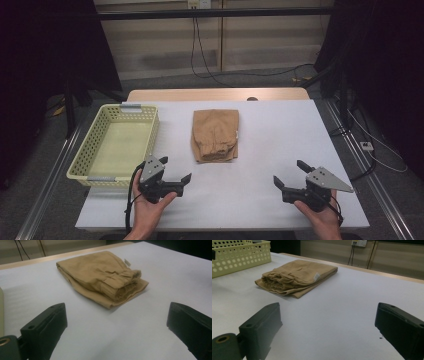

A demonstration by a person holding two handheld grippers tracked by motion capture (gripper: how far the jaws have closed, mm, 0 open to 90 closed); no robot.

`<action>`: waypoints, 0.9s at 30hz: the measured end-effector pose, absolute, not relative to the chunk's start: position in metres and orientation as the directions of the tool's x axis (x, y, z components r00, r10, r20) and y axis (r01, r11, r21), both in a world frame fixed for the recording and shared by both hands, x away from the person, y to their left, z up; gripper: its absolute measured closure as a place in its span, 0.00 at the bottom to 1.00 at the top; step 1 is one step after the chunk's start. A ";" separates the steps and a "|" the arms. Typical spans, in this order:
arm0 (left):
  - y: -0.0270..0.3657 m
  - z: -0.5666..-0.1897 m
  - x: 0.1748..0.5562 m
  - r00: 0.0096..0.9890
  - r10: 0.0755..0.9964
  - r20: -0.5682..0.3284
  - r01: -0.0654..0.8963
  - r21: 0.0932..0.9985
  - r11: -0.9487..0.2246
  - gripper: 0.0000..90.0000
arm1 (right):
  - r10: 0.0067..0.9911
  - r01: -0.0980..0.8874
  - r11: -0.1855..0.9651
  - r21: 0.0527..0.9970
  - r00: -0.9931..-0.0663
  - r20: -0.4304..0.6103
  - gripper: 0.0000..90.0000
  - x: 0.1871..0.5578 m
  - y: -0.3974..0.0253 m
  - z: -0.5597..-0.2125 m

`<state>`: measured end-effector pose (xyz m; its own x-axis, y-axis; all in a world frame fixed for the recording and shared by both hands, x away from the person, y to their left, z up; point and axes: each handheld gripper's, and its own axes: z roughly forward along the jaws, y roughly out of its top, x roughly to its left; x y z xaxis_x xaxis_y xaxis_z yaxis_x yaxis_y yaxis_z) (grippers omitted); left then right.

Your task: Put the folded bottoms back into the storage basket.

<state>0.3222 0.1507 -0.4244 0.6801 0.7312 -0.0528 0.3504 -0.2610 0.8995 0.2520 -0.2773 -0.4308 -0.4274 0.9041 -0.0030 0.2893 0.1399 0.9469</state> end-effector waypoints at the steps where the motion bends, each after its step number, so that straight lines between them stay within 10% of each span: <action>1: 0.151 -0.425 0.323 0.681 0.730 -0.056 0.353 0.899 -0.260 0.04 | 0.904 0.289 0.139 0.947 -0.427 -0.002 0.08 0.252 -0.277 -0.431; 27: 0.124 -0.413 0.371 0.671 0.740 -0.038 0.357 0.892 -0.277 0.08 | 0.901 0.310 0.142 0.940 -0.433 0.006 0.07 0.255 -0.278 -0.432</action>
